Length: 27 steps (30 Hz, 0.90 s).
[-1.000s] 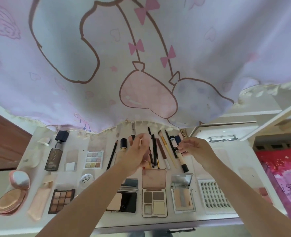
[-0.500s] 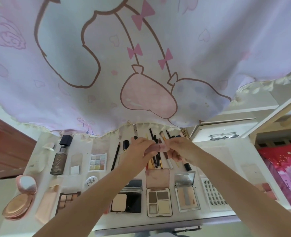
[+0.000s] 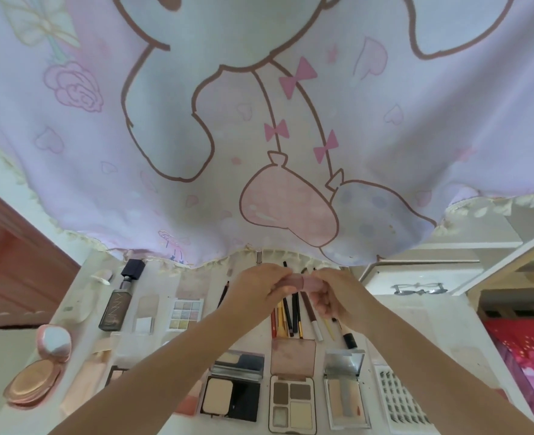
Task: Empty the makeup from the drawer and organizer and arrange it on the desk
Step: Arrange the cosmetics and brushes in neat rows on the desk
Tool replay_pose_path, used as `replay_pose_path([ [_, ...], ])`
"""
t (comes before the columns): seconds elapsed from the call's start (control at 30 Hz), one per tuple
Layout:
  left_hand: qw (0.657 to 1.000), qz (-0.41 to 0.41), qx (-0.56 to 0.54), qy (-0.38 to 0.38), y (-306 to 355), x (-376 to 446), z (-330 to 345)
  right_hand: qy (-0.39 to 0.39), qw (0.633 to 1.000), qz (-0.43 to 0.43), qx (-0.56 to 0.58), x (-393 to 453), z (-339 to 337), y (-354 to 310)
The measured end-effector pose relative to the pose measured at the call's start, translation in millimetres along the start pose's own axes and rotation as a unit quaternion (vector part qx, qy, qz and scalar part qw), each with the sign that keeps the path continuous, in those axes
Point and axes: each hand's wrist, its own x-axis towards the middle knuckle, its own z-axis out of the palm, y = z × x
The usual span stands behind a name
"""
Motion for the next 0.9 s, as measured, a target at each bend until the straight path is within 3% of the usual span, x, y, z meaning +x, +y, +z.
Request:
replay_pose_path([
  [0.07, 0.998, 0.046, 0.048, 0.016, 1.2, 3.8, -2.2, 0.001, 0.999, 0.045, -0.019, -3.1, 4.7, -8.5],
  [0.13, 0.99, 0.09, 0.085, 0.07, -5.6, 11.2, -0.7, 0.047, 0.998, 0.035, -0.032, -4.2, 11.4, -19.6],
  [0.2, 0.989, 0.071, 0.127, 0.039, 0.8, 18.6, -6.9, 0.106, 0.993, -0.007, -0.057, 0.5, 16.8, -32.4],
  [0.3, 0.992, 0.006, 0.127, -0.011, 1.2, 29.5, -17.4, 0.133, 0.985, -0.069, -0.083, 5.3, 23.9, -50.4],
  [0.4, 0.996, -0.023, 0.069, -0.056, 1.4, 37.8, -31.7, 0.111, 0.975, -0.145, -0.124, 5.0, 25.0, -48.7],
  [0.47, 0.997, -0.018, -0.011, -0.074, 2.1, 36.0, -36.0, 0.118, 0.948, -0.223, -0.193, 2.2, 24.8, -43.9],
  [0.57, 0.993, 0.001, -0.113, -0.043, 6.0, 30.7, -36.7, 0.109, 0.907, -0.315, -0.259, -4.0, 19.7, -47.4],
  [0.67, 0.995, -0.002, -0.078, -0.063, 4.4, 31.8, -42.4, 0.049, 0.904, -0.271, -0.328, -5.8, 7.1, -58.8],
  [0.77, 0.996, -0.011, 0.058, -0.064, 3.0, 32.9, -47.8, -0.011, 0.945, -0.184, -0.269, -10.1, 1.3, -63.8],
  [0.9, 0.99, 0.008, 0.128, -0.056, 7.1, 34.4, -47.5, -0.009, 0.944, -0.224, -0.242, -12.8, 3.1, -61.5],
])
